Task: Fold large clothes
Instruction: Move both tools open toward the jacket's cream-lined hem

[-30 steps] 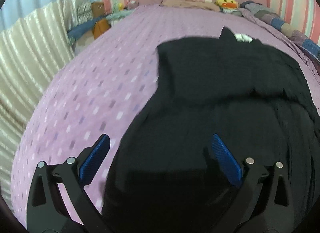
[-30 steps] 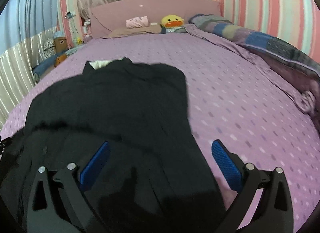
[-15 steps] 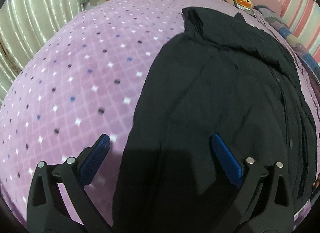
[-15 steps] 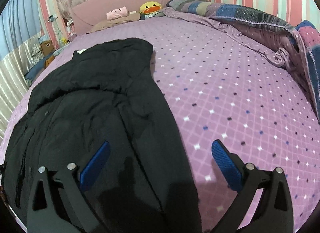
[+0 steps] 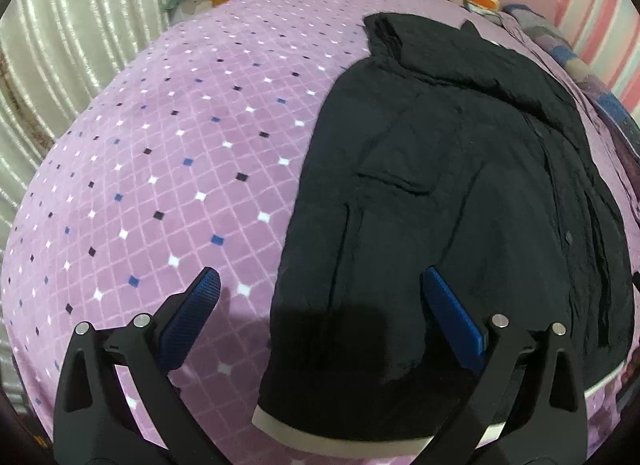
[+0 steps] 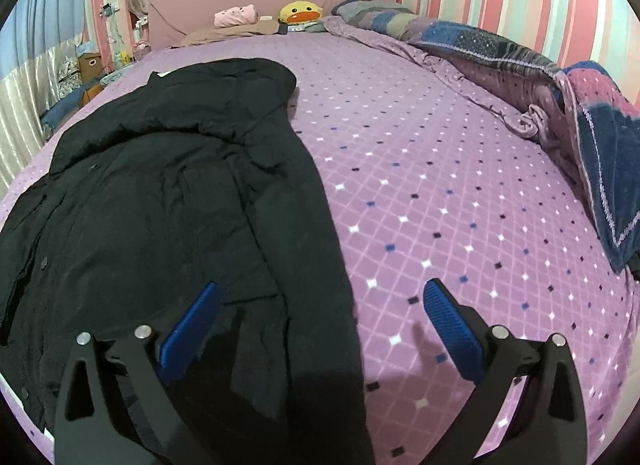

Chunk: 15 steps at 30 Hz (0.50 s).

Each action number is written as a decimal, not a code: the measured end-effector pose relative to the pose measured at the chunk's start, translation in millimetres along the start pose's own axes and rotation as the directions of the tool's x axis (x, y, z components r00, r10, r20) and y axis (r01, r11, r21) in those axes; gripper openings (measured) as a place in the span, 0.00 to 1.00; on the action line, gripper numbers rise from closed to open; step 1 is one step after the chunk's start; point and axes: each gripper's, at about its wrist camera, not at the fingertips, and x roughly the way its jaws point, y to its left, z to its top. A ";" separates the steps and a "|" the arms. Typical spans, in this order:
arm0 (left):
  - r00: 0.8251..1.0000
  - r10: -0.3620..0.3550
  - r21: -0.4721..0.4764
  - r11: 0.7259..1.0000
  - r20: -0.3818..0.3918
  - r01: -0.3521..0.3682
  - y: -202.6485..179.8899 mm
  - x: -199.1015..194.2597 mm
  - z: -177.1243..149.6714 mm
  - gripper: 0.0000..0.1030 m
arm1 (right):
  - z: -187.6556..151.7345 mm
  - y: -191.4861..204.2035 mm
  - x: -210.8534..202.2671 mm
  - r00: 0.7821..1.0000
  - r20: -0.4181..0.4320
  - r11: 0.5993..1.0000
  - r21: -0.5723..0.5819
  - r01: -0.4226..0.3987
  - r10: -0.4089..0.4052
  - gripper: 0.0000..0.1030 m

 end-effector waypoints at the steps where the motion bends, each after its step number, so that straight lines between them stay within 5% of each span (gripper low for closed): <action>1: 1.000 -0.001 0.017 1.000 -0.009 0.001 0.8 0.0 -1.8 0.97 | -0.5 0.7 -1.4 1.000 0.006 1.000 -0.001 -0.001 0.001 0.98; 15: 0.999 -0.026 0.042 0.999 0.040 0.024 18.8 -20.9 -45.8 0.97 | -42.5 -26.5 -28.3 0.998 0.043 0.991 0.124 -0.057 0.052 0.98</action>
